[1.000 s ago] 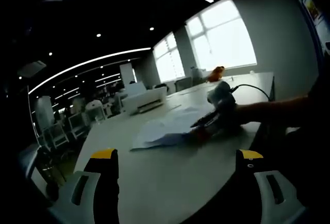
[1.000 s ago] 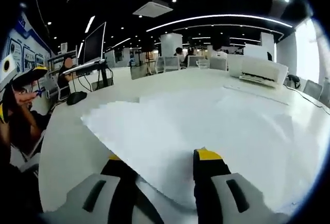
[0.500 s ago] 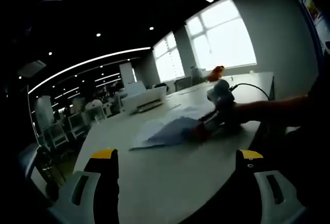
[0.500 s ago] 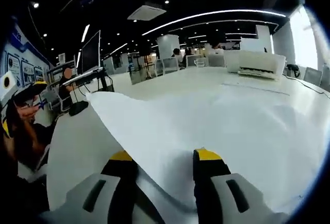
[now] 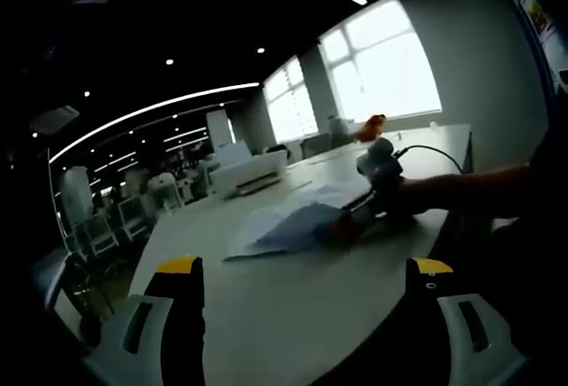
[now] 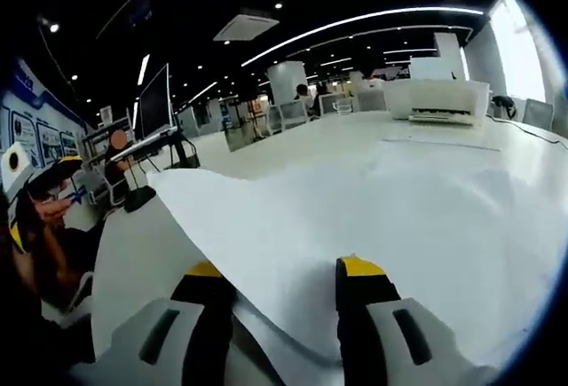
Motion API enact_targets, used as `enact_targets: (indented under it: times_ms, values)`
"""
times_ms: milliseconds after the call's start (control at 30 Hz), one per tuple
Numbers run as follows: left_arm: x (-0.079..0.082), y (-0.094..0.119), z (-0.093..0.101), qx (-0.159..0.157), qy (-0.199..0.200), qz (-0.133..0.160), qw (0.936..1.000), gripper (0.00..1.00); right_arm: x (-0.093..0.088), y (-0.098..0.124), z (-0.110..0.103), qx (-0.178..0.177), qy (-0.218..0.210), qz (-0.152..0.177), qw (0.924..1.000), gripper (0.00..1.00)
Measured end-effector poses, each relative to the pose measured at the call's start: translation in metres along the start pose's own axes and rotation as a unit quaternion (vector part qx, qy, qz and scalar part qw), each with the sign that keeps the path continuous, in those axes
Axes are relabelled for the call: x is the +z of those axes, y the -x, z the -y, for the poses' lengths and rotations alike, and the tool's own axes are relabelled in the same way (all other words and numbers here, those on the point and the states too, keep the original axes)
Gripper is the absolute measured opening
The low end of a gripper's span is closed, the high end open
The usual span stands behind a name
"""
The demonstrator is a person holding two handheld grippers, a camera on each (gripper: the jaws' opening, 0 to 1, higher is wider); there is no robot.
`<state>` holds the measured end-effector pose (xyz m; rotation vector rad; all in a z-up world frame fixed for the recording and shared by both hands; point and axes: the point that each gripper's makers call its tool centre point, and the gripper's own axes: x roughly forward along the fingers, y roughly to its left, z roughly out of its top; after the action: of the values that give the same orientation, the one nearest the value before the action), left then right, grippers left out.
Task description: Organize the stack of printing papers by aligning and flattening the scattered papers on the table
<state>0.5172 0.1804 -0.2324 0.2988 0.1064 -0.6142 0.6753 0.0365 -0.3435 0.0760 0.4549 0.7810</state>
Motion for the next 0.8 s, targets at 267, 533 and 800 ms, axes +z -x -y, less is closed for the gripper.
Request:
enact_targets:
  times_ms: [267, 533, 800]
  values:
    - [0.001, 0.000, -0.001, 0.001, -0.002, 0.000, 1.0000, 0.97, 0.000, 0.000, -0.004, 0.009, -0.004, 0.001, 1.0000, 0.46]
    - [0.002, 0.000, -0.001, 0.002, -0.002, 0.002, 1.0000, 0.97, 0.001, 0.001, -0.008, 0.021, -0.010, 0.001, 0.9997, 0.47]
    - [0.004, 0.001, 0.002, -0.001, -0.008, 0.003, 1.0000, 0.96, 0.007, 0.005, -0.011, 0.032, -0.007, 0.023, 0.9992, 0.42]
